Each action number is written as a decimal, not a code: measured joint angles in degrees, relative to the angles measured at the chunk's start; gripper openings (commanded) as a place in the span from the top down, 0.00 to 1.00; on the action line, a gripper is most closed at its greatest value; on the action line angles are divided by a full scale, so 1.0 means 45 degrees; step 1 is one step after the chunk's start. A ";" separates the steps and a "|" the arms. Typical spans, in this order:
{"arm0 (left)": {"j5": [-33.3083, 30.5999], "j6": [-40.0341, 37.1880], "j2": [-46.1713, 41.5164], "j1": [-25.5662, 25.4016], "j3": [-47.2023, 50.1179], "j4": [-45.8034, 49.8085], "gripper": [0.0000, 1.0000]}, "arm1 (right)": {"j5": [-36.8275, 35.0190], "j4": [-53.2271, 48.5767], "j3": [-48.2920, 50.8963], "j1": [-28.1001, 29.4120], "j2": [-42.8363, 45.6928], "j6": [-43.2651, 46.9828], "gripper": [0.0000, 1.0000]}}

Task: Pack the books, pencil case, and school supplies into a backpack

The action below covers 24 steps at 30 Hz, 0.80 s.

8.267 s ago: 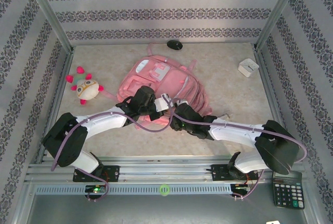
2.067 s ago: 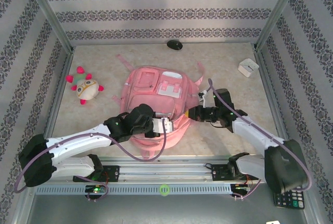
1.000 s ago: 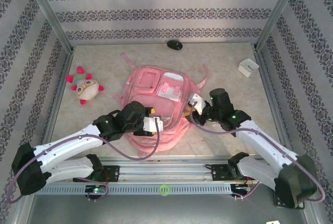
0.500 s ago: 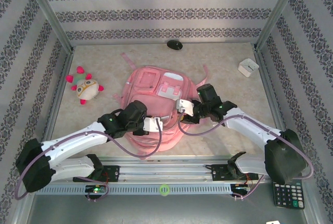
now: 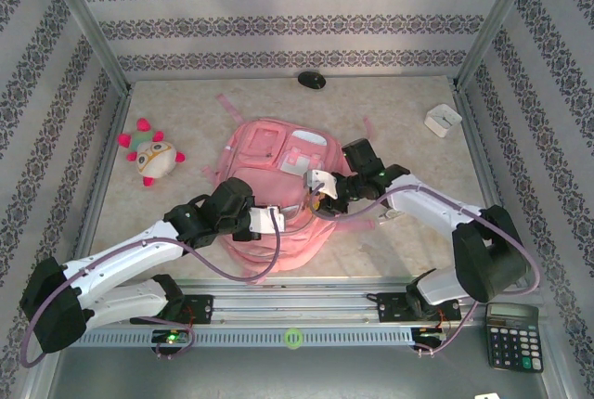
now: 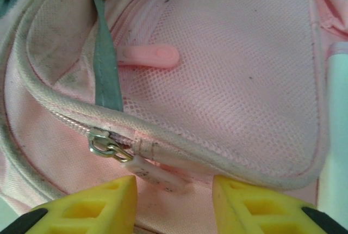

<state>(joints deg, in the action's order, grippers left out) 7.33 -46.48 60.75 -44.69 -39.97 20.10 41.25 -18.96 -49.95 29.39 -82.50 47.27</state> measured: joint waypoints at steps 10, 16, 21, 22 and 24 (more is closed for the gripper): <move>0.0243 0.0185 0.0000 0.0131 0.0000 -0.0272 0.93 | 0.1360 -0.1632 -0.0291 0.0277 -0.0039 -0.0131 0.65; 0.0296 0.0389 0.0000 0.0189 0.0000 -0.0291 0.93 | 0.1447 -0.1520 -0.0418 0.0243 -0.0185 -0.1253 0.72; 0.0277 0.0505 0.0005 0.0199 0.0000 -0.0355 0.93 | 0.2098 -0.1360 -0.0486 -0.0175 -0.0325 -0.2297 0.80; 0.0272 0.0525 0.0010 0.0199 0.0000 -0.0364 0.93 | 0.2195 -0.1268 -0.0481 -0.0243 -0.0325 -0.2458 0.82; 0.0257 0.0549 0.0024 0.0199 0.0000 -0.0379 0.93 | 0.2433 -0.1069 -0.0447 -0.0345 -0.0316 -0.2866 0.87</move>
<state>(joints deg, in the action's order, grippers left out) 8.49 -44.01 60.86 -43.79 -39.97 18.39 52.21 -23.77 -51.96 27.83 -83.92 34.37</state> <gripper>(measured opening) 0.074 0.162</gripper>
